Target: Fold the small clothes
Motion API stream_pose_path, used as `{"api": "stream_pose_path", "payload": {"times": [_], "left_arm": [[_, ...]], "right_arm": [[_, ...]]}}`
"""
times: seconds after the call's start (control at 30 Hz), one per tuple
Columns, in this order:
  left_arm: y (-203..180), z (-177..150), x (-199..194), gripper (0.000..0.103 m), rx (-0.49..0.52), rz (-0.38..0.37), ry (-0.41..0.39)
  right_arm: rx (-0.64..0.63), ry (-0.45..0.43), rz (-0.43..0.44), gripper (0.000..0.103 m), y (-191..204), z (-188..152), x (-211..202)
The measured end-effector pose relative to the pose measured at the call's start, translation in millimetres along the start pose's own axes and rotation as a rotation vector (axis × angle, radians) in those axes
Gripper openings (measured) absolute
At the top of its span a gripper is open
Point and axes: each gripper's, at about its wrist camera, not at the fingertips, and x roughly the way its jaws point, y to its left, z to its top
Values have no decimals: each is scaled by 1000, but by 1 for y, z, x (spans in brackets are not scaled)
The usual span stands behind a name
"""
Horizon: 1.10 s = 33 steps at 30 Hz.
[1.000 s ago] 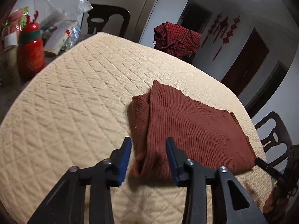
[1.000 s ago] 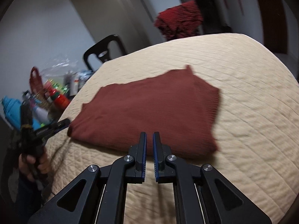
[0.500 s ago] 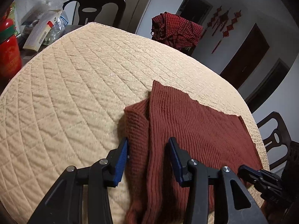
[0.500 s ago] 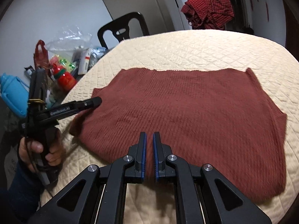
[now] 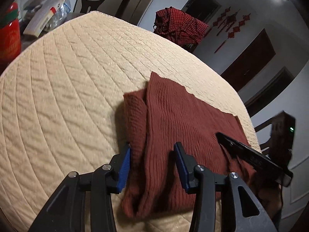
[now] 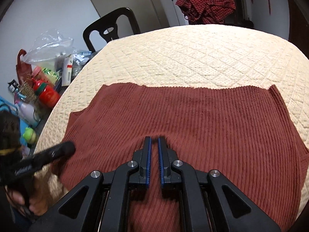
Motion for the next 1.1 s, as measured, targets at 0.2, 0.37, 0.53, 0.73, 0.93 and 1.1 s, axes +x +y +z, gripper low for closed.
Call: {"api": "stream_pose_path", "payload": {"times": [0.2,0.37,0.53,0.73,0.93,1.1], "left_arm": [[7,3,1,45,-27,-43,-4],[6,11,8,45,-24,-49,-15],[3,15,12,45,-1,-33,-19],[6,11,9,39,-15,-41,-3],[10,11,9,36,-19,-71,2],[13,13,11,20,-34,-127,33]], "right_arm": [[-12,-22,27,6,12,-24,-32],[5,-32,48,6,16,-60,-50],[12,-27,73,6,17,-80,-56],[15,-4,70,6,20,-86,-58],[0,-71,88,6,21,-67,-62],[8,-46,91,5,14,-61,-49]]}}
